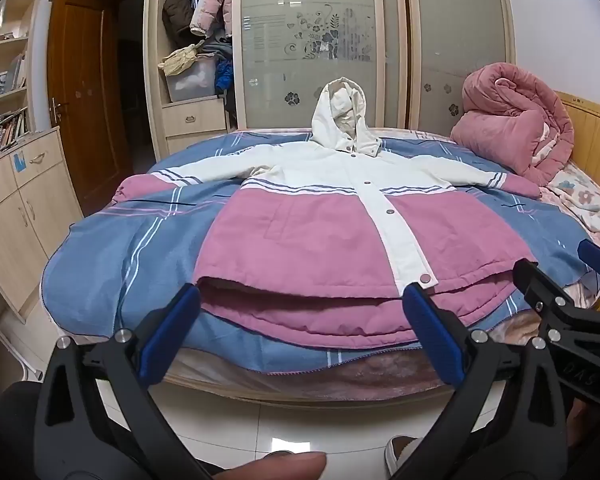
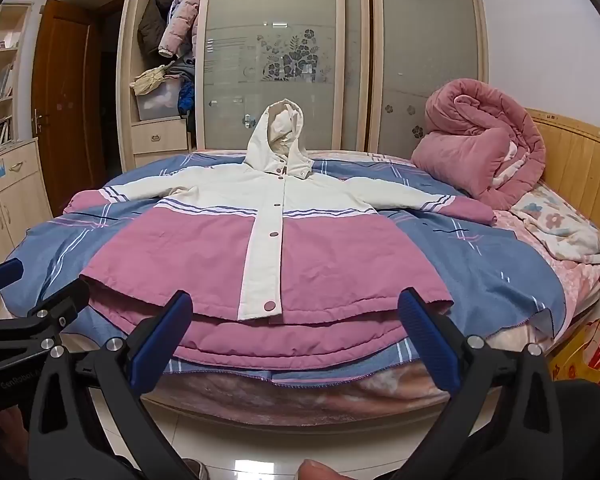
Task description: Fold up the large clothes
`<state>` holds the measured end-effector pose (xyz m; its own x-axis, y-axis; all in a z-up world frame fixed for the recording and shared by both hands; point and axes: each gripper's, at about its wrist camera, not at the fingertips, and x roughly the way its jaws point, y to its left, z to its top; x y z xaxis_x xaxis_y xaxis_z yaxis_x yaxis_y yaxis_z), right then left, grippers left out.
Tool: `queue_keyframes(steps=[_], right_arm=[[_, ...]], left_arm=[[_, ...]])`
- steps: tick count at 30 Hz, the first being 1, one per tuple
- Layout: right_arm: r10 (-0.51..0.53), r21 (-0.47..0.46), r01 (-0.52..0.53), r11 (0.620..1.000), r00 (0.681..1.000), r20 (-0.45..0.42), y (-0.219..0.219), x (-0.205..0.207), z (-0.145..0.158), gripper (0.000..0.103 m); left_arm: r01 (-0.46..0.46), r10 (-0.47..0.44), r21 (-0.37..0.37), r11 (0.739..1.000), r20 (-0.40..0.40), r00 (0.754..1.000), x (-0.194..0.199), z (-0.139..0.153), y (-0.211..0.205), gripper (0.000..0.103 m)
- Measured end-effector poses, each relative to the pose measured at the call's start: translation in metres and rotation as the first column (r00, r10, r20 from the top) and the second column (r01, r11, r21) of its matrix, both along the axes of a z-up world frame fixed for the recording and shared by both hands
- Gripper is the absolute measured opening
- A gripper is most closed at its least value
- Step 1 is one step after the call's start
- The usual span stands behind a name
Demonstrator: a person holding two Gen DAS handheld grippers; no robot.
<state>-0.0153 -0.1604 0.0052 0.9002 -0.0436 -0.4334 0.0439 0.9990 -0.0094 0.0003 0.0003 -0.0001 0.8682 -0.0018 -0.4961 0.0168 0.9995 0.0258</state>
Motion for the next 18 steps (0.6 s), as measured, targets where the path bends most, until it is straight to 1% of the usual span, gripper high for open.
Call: queue_keyframes(steps=[14, 18], right_arm=[[0.001, -0.004, -0.002, 1.0, 1.0, -0.003, 0.0009, 0.0009, -0.0012, 0.102], [0.003, -0.001, -0.003, 1.0, 1.0, -0.007, 0.0012, 0.0015, -0.0023, 0.102]], left_arm=[[-0.001, 0.001, 0.005, 1.0, -0.003, 1.0, -0.0024, 0.0014, -0.0001, 0.101], [-0.001, 0.001, 0.008, 1.0, -0.007, 1.0, 0.0022, -0.0036, -0.0003, 0.101]])
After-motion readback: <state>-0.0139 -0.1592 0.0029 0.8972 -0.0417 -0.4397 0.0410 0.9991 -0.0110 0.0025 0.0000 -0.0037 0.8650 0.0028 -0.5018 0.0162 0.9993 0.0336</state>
